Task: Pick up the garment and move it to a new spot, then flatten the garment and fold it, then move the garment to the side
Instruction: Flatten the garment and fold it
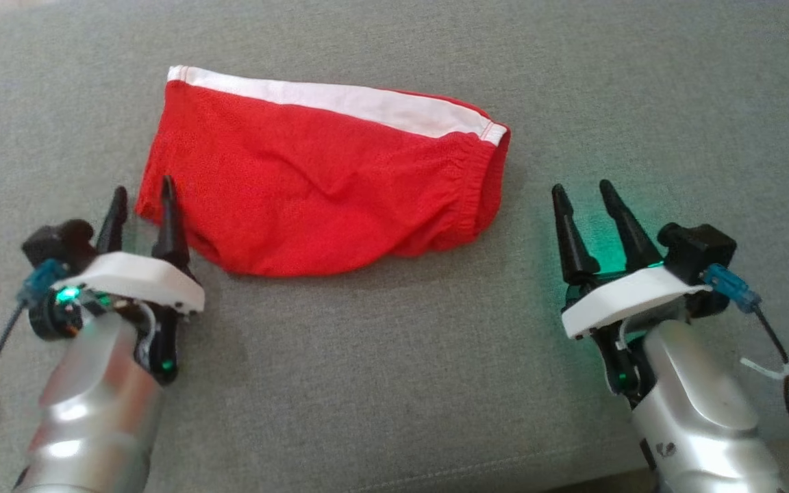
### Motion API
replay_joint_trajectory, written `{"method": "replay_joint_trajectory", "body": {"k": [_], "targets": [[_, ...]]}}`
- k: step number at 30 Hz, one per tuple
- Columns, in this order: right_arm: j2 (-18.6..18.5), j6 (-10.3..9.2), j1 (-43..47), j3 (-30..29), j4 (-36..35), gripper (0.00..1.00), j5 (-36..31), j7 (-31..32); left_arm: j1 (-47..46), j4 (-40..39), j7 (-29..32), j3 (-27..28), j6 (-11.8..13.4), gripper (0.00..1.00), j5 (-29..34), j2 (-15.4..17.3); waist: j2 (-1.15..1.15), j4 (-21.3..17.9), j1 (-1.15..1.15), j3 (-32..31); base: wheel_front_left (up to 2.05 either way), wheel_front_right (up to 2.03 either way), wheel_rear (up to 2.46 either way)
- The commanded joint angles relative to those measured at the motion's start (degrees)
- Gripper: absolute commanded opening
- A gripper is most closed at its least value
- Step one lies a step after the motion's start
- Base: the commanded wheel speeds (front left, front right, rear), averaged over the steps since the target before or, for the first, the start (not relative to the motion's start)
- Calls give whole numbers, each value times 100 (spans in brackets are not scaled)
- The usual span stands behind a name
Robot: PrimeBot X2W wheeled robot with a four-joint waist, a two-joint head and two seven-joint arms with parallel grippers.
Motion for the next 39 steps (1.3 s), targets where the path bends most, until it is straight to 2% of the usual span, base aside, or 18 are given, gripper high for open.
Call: {"method": "replay_joint_trajectory", "body": {"k": [1,6,7,8,9,10,16,23,31,32,33,39], "targets": [[106,-4,30,-23,-277,100,-152,-63,-89,79,-54,116,-4,100,143,119,0,-22,0,14,0,0,0],[106,-4,110,-140,-460,100,-524,-63,-172,786,27,-139,-20,100,301,-6,0,-57,0,-7,0,0,0],[106,-4,123,-159,-479,100,-559,-63,-194,914,44,-166,-22,43,301,-36,0,-58,0,-23,0,0,0],[106,-4,123,-159,-479,100,-559,-63,-194,914,44,-166,-22,43,301,-36,0,-58,0,-23,0,0,0],[106,-4,139,-167,-493,100,-589,-63,-209,1016,45,-195,-25,4,300,-69,0,-56,0,-43,0,0,0],[106,-4,159,-181,-502,100,-582,-63,-215,1100,42,-220,-28,0,291,-107,0,-48,0,-69,0,0,0],[106,-4,312,-264,-470,100,-511,-63,-82,1148,-43,-149,-17,0,203,-204,0,109,0,-372,0,0,0],[106,-4,640,-414,-381,100,-485,-63,912,-112,-53,370,414,0,660,-325,0,497,0,-844,0,0,0],[106,-4,754,-278,-397,100,-461,-63,1758,-913,-54,679,536,0,1119,-640,0,812,0,-998,0,0,0],[106,-4,720,-216,-419,100,-437,-63,1814,-989,-54,712,538,44,1173,-666,0,838,0,-993,0,0,0],[106,-4,673,-138,-457,100,-430,-63,1867,-1044,-54,732,539,100,1224,-691,0,867,0,-990,0,0,0],[106,-4,160,525,-612,100,-321,-63,2080,-1350,-54,779,505,100,1457,-776,0,1080,0,-879,0,0,0]]}}
